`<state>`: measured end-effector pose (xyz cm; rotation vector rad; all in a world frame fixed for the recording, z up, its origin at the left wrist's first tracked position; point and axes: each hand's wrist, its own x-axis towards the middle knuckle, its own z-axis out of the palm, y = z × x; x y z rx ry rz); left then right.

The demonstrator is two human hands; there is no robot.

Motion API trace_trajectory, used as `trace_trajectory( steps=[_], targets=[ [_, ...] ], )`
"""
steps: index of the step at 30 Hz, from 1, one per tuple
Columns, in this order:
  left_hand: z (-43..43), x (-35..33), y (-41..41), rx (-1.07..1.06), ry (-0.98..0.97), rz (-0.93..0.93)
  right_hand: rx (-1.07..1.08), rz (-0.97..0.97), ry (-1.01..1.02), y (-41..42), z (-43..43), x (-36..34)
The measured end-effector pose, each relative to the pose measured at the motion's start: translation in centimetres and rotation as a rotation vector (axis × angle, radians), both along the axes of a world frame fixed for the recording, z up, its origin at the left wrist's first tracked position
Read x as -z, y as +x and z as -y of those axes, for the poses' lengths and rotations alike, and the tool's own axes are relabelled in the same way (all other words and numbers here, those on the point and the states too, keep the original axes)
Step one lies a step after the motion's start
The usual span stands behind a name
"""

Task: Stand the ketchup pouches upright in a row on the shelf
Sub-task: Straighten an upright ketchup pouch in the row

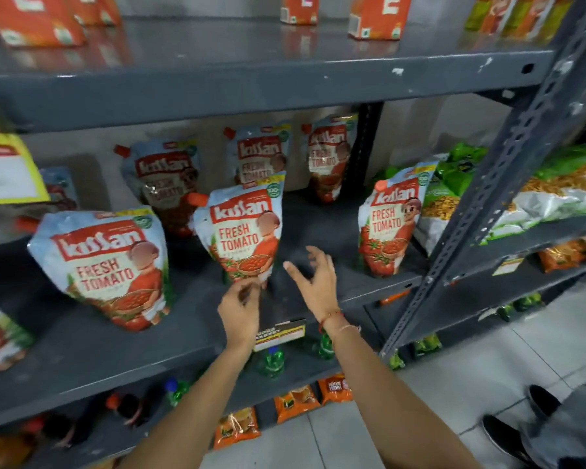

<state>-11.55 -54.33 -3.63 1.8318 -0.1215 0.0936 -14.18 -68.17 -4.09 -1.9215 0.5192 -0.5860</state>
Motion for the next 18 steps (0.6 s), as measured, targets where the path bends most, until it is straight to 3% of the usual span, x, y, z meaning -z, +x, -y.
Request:
trace_trajectory(
  steps=[4, 11, 18],
  targets=[
    [-3.3, 0.5, 1.9, -0.183, -0.044, -0.037, -0.185, -0.124, 0.215, 2.5, -1.4, -0.7],
    [-4.8, 0.1, 6.1, 0.337, 0.015, -0.157, -0.351, -0.142, 0.273, 4.2, -2.3, -0.7],
    [-3.6, -0.7, 6.0, 0.446, 0.119, -0.131, -0.358, -0.099, 0.265, 1.7, 0.1, -0.7]
  ],
)
